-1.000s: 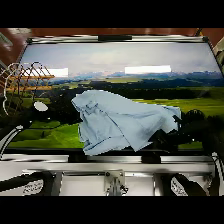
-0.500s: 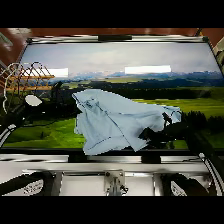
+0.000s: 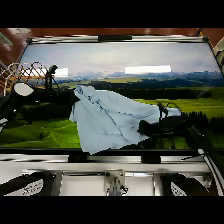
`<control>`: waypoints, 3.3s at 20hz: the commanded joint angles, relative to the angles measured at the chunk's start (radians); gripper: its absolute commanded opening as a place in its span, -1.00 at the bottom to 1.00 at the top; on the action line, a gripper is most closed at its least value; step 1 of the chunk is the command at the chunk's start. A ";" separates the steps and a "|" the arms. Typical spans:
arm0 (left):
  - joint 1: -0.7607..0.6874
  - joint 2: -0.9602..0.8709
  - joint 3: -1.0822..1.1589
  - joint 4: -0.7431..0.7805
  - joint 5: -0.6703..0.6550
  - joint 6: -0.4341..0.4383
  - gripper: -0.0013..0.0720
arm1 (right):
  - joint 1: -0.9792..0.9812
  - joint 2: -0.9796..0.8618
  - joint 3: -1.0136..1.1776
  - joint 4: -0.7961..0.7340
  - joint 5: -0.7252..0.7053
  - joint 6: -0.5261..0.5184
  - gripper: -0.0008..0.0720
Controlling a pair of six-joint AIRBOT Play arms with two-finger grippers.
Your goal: Fold the shirts.
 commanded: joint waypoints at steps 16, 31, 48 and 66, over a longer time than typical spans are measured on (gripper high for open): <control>0.167 0.363 0.919 0.427 -0.114 -0.031 -0.89 | -0.249 0.378 1.129 -0.371 0.065 -0.108 -0.85; 0.165 0.367 0.274 0.409 -0.382 -0.178 -0.89 | -0.249 0.335 0.682 -0.531 -0.356 -0.079 -0.85; 0.205 -0.074 0.162 0.234 -0.016 -0.289 1.00 | -0.283 -0.203 0.611 -0.274 0.011 -0.049 0.55; 0.202 -0.129 -0.230 0.107 -0.090 -0.037 0.67 | -0.578 -0.117 0.480 -0.293 -0.417 -0.151 0.55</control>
